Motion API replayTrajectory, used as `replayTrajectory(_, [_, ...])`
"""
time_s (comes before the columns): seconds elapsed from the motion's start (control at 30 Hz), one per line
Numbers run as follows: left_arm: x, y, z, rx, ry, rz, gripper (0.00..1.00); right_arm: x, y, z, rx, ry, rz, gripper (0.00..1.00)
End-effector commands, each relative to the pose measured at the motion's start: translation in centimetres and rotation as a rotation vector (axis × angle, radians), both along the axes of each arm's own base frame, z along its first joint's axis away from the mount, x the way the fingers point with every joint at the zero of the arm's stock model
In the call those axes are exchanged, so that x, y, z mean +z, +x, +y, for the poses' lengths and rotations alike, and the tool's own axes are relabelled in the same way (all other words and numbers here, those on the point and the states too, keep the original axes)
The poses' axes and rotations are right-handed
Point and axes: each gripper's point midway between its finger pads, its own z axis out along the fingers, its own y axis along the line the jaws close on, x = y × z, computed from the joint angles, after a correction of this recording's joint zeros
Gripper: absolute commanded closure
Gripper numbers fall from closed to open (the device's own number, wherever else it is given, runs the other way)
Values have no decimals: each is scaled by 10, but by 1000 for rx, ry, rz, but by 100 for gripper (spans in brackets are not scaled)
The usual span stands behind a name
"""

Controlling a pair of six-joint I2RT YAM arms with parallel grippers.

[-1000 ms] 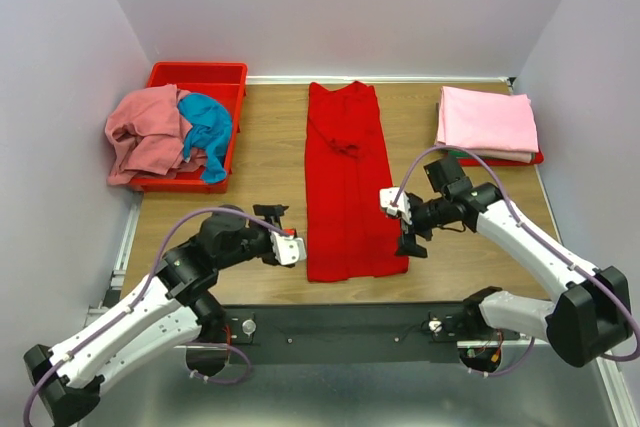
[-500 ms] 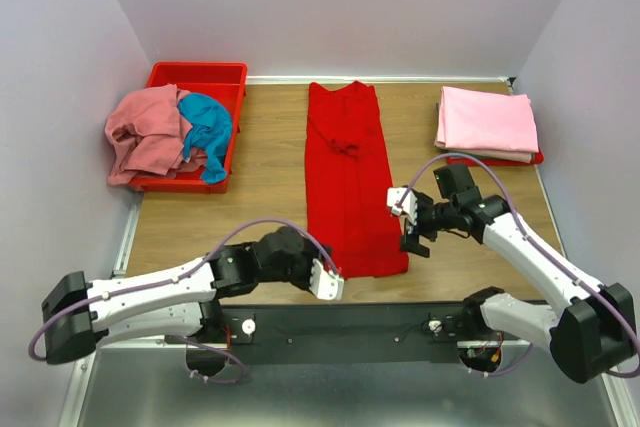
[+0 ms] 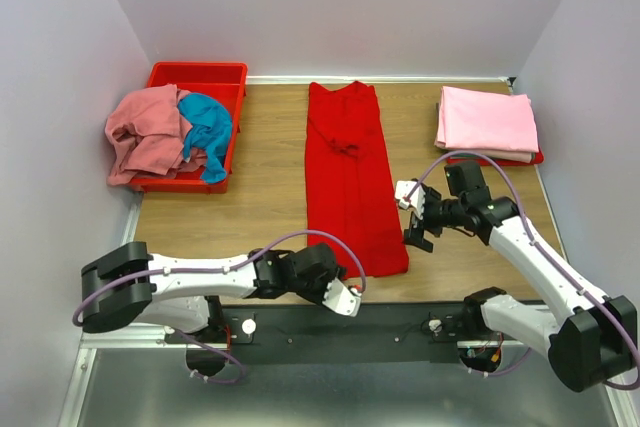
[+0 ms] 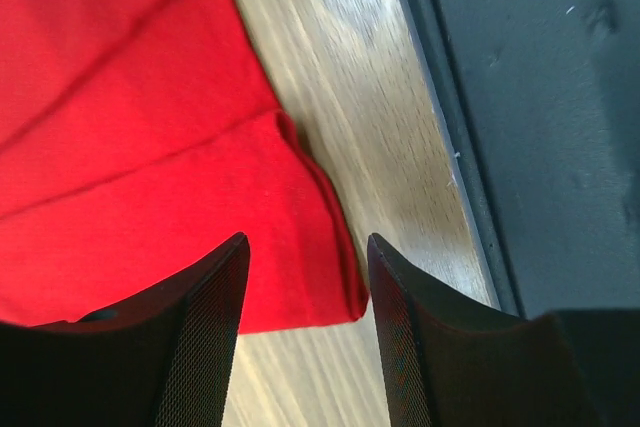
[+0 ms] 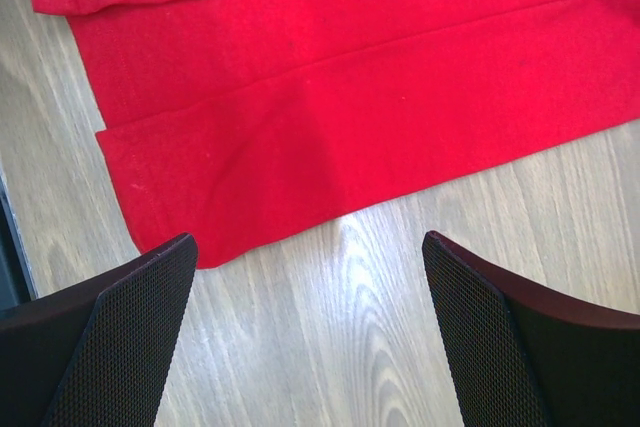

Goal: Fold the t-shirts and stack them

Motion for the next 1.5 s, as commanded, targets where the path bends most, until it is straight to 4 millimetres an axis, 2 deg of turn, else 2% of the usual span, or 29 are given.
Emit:
replayTrajectory(0.0, [5,16,-10,55,3,-59,42,2,-1,-1,-13,24,-6,0])
replayTrajectory(0.2, [-8,23,-7,84,49,-80,41,4,-2,0,-11,34,-9,0])
replayTrajectory(0.33, [-15,18,-6,69,65,-57,41,5,-3,1,-5,39,-13,0])
replayTrajectory(0.53, [-15,10,-6,51,57,-19,41,6,-5,2,2,45,-17,0])
replayTrajectory(0.67, [-22,11,-2,54,75,-21,42,6,-5,2,5,48,-17,0])
replayTrajectory(0.7, [-22,12,-3,58,68,-23,44,6,-5,2,5,48,-17,0])
replayTrajectory(0.73, [-25,14,1,74,78,-36,57,6,-5,2,4,47,-19,0])
replayTrajectory(0.77, [-26,16,1,80,79,-46,61,6,-5,2,4,47,-19,0])
replayTrajectory(0.97, [-25,24,13,123,79,-96,67,4,-6,1,7,44,-17,0])
replayTrajectory(1.07, [-26,24,14,129,74,-97,76,4,-6,1,11,42,-19,0])
replayTrajectory(1.2, [-28,24,12,132,58,-92,99,1,-12,3,41,46,-7,0])
replayTrajectory(1.47, [-24,22,11,130,44,-81,100,-13,-32,12,168,32,70,0])
